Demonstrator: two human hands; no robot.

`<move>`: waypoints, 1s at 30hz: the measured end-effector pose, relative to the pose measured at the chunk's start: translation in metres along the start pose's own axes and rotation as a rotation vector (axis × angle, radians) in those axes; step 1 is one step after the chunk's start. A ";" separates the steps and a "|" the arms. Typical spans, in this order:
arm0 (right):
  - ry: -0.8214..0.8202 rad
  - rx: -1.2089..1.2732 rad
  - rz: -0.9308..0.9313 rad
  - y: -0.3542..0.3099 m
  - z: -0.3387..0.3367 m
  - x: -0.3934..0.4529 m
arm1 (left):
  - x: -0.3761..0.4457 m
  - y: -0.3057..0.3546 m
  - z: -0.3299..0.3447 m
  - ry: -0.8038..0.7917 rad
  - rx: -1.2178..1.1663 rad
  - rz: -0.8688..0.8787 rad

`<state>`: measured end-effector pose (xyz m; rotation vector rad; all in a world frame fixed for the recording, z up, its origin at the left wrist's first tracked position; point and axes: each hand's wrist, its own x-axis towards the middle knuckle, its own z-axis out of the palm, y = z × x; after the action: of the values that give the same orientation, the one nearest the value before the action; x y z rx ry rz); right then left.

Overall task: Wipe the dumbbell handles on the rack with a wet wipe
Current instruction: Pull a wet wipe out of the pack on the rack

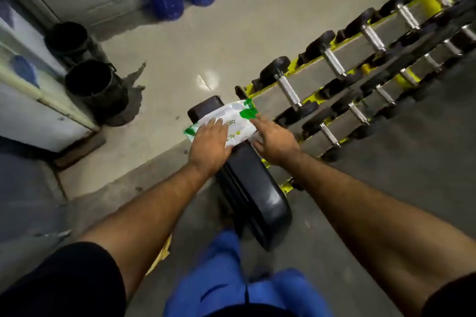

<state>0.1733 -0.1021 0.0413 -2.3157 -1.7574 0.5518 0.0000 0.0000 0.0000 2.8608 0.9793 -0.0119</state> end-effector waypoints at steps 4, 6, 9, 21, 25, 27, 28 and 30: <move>-0.015 0.013 -0.010 0.007 0.014 0.041 | 0.030 -0.010 0.016 0.016 -0.148 -0.044; 0.034 -0.025 -0.055 0.012 0.021 0.061 | 0.035 -0.007 0.025 -0.043 -0.145 -0.070; 0.000 -0.070 -0.100 0.021 0.028 0.081 | 0.034 -0.002 0.034 -0.010 -0.122 -0.115; -0.004 0.025 -0.248 0.060 0.043 0.097 | 0.038 0.017 0.044 0.124 -0.026 -0.239; 0.037 0.067 -0.268 0.066 0.045 0.100 | 0.038 0.017 0.047 0.182 -0.015 -0.235; 0.048 0.083 -0.259 0.067 0.044 0.101 | 0.037 0.016 0.044 0.201 -0.049 -0.222; 0.045 0.084 -0.249 0.066 0.044 0.101 | 0.037 0.015 0.041 0.211 -0.066 -0.219; 0.021 0.086 -0.225 0.064 0.044 0.100 | 0.040 0.011 0.033 0.215 -0.109 -0.225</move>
<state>0.2354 -0.0283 -0.0403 -2.0258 -1.9112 0.5498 0.0388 0.0121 -0.0338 2.6791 1.2940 0.3240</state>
